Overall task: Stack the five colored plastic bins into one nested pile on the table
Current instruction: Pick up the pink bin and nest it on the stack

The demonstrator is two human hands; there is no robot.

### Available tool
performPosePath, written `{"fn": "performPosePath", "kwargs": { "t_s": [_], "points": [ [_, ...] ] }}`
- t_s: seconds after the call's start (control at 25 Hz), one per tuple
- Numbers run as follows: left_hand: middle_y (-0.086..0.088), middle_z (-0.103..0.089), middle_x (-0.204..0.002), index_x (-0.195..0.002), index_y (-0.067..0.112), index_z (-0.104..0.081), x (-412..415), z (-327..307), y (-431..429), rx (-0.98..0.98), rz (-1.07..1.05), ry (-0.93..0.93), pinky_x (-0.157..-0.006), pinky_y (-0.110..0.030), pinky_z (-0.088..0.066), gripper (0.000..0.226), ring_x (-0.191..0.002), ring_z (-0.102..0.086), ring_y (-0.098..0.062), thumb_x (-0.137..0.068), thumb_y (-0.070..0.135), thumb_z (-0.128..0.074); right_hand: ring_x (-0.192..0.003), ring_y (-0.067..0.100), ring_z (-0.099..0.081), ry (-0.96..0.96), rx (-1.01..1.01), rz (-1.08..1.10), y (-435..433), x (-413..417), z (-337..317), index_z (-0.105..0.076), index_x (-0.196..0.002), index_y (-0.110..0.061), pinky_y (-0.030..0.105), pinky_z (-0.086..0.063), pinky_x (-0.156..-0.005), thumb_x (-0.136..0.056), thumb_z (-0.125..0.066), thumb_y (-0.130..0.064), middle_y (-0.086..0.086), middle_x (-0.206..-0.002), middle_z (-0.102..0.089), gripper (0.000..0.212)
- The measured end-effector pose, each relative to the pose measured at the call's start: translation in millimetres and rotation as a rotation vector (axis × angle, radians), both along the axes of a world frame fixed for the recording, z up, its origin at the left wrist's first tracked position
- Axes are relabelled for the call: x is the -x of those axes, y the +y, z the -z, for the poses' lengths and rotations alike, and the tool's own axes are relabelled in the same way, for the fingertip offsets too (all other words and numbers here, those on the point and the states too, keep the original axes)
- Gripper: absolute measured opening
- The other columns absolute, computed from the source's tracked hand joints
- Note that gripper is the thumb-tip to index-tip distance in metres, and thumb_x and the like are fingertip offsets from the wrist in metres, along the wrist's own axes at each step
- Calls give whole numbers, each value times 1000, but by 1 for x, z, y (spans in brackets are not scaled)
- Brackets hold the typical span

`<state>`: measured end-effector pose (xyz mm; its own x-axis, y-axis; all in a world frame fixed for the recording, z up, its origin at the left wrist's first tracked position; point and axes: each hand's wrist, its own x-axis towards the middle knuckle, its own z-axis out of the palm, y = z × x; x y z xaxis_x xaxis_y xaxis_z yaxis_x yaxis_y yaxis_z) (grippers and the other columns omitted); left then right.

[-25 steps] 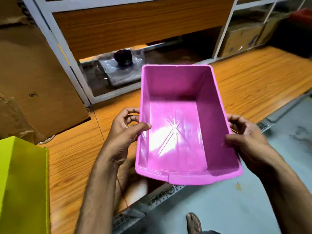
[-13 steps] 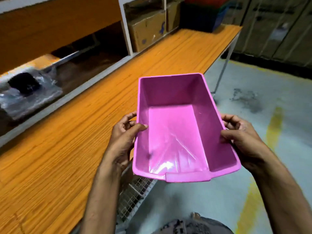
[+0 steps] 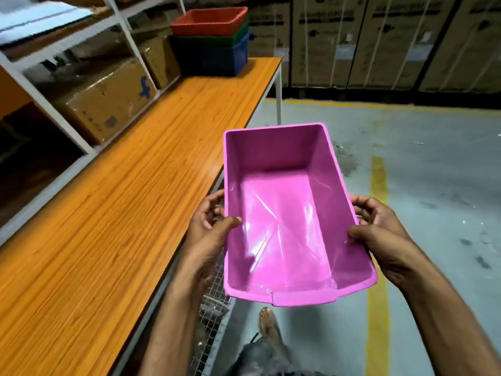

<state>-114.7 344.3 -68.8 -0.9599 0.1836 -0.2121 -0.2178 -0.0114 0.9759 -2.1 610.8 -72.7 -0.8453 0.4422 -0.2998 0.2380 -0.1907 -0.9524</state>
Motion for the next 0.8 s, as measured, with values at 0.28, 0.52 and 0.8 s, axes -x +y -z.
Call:
{"fn": "performPosePath", "kwargs": {
  "t_s": [0.28,0.52,0.8],
  "points": [
    [-6,-72,-110,-126,32,-67,148,11,100,10,134,121,-90,-49,-54,59,-98,-63,-19,-84,-8,-72,-67,3,-64,26,-68,80,89,123,8,-60,-106,-17,21,-51,-50,-53,-56,18,5,-100,-65,63],
    [1,-69,-103,-131,37,-63,271,-6,186,10,200,187,-83,-40,-55,65,-90,-57,-16,-86,-9,-70,-72,3,-63,40,-132,136,173,235,-6,-59,-107,-20,22,-53,-56,-63,-53,37,4,-99,-64,73],
    [-6,-67,-124,-136,39,-59,391,-12,307,6,155,296,-80,-35,-58,62,-100,-64,-12,-90,-1,-71,-76,3,-64,132,-183,81,304,377,-5,-58,-107,-19,18,-55,-59,-62,-53,37,3,-100,-65,73]
  ]
}}
